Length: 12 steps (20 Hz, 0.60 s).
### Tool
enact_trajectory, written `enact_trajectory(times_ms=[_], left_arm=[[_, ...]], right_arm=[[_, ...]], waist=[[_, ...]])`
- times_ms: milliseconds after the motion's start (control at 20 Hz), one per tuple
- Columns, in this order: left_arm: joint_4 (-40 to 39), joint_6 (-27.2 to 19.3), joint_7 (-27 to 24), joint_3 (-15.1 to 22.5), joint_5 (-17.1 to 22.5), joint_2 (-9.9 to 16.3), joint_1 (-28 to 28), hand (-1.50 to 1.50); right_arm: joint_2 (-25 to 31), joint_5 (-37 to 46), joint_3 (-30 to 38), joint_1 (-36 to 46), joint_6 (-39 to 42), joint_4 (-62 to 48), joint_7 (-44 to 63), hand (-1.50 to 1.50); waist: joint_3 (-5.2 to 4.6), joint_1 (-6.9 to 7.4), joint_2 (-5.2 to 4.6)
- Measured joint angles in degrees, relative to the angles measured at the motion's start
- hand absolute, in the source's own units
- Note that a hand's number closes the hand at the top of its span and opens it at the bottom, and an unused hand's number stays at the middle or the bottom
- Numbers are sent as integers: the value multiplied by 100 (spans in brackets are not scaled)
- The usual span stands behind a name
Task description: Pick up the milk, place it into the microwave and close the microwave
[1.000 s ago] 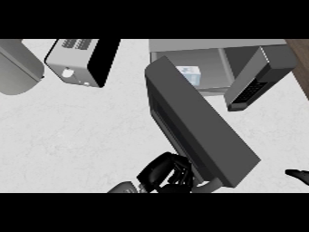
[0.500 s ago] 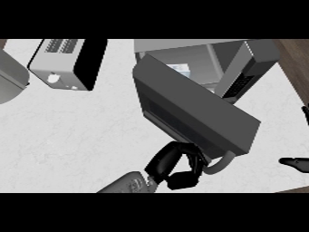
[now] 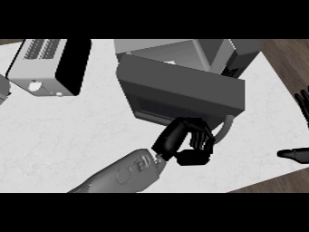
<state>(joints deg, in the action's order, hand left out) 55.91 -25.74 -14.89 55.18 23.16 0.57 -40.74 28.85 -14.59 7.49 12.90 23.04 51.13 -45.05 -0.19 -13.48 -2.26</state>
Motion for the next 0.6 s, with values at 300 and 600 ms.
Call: enact_trajectory(times_ms=[300, 600], left_arm=[[-264, -272, -47, -165, 295, -19, -626, 150], [-619, -397, -19, -371, 589, -8, -1196, 150]], right_arm=[[95, -135, -98, 209, 67, 295, 213, -150], [127, -349, -154, 421, 192, 518, 400, -150]], waist=[[12, -293, -84], [31, -524, -182]])
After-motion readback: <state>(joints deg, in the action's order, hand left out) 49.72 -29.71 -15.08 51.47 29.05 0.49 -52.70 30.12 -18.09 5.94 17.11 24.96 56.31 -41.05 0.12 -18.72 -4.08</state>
